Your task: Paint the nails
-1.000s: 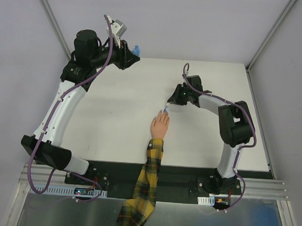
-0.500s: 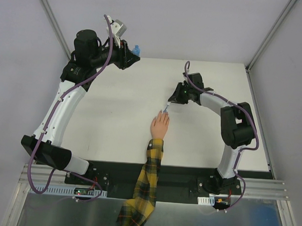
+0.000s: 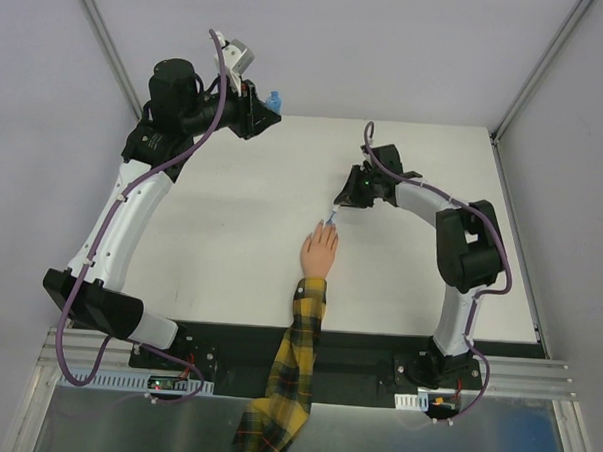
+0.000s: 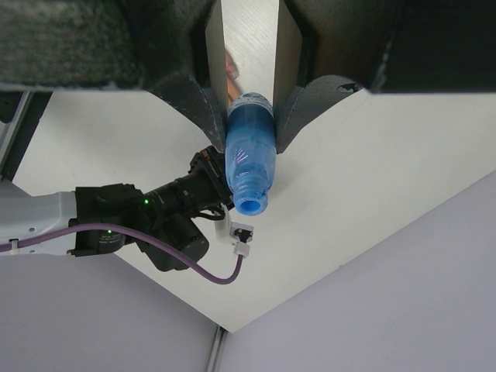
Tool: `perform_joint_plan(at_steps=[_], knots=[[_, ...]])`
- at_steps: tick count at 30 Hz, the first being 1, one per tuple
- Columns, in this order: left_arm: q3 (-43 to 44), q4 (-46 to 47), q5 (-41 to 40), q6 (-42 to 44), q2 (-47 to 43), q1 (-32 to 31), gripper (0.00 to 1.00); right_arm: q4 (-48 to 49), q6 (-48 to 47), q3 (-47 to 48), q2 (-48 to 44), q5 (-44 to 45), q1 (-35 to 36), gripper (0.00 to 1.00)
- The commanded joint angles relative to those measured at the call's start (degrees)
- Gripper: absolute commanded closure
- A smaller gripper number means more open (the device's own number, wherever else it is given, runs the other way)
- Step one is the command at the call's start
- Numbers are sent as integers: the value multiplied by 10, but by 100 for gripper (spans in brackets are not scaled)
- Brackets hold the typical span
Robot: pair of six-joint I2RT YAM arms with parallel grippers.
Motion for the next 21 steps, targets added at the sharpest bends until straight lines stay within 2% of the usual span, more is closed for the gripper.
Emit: perform_joint_plan(at_steps=[1,13,21], knots=[[22,29,13,-8,2,6,100,-17,-16,38,9,7,5,99],[23,29,12,-8,4,6,100,-43,-41,44,6,23,15,100],[20,29,13,-6,-1,6,100,-12,-28,21,3,5,6,100]])
